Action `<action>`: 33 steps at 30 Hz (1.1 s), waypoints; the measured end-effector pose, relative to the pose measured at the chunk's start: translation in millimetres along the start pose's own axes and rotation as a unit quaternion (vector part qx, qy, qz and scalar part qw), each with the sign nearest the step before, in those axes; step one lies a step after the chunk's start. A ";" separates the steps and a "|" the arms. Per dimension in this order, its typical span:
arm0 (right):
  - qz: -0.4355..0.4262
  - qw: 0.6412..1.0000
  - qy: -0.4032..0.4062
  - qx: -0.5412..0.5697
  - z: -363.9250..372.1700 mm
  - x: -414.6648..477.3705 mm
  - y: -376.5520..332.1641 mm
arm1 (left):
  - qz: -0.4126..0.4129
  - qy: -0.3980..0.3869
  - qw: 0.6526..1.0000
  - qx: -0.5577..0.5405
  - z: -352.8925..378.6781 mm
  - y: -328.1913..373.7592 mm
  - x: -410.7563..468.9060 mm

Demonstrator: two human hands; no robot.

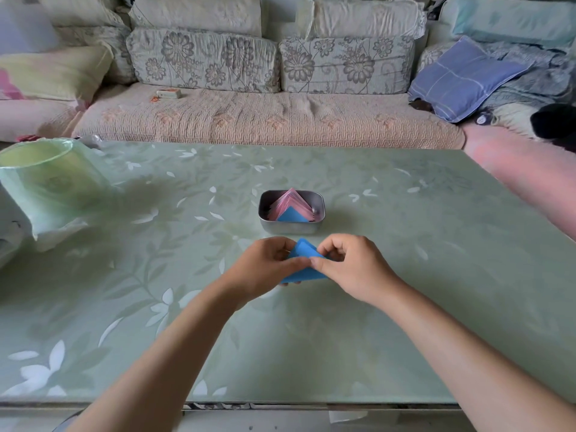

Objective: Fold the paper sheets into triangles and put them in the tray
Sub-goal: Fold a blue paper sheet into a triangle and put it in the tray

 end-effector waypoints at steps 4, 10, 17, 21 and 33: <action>-0.003 0.999 -0.003 0.034 1.6 -1.2 -2.7 | -0.004 0.016 1.000 0.004 -2.1 -4.6 -0.6; 0.041 0.991 -0.063 0.113 7.6 -0.7 -2.7 | -0.005 0.039 0.999 -0.009 -7.9 -6.1 2.1; 0.028 0.991 -0.076 0.104 12.2 -0.9 -2.1 | 0.015 0.025 0.999 0.043 -4.8 -8.1 4.3; 0.003 0.996 -0.049 0.069 13.1 0.2 -2.0 | 0.041 0.073 0.993 0.087 -5.9 -6.4 5.1; -0.064 0.996 0.021 -0.064 11.1 -10.1 -17.6 | 0.105 0.132 0.973 0.155 1.5 4.5 3.0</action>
Point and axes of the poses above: each hand's wrist, its own x-axis towards the middle knuckle, its own z-axis out of the palm, y = z × x, the point moved 8 cm from there along x, towards the middle knuckle, and after that the axes turned 12 degrees about z, right-handed, at the moved point
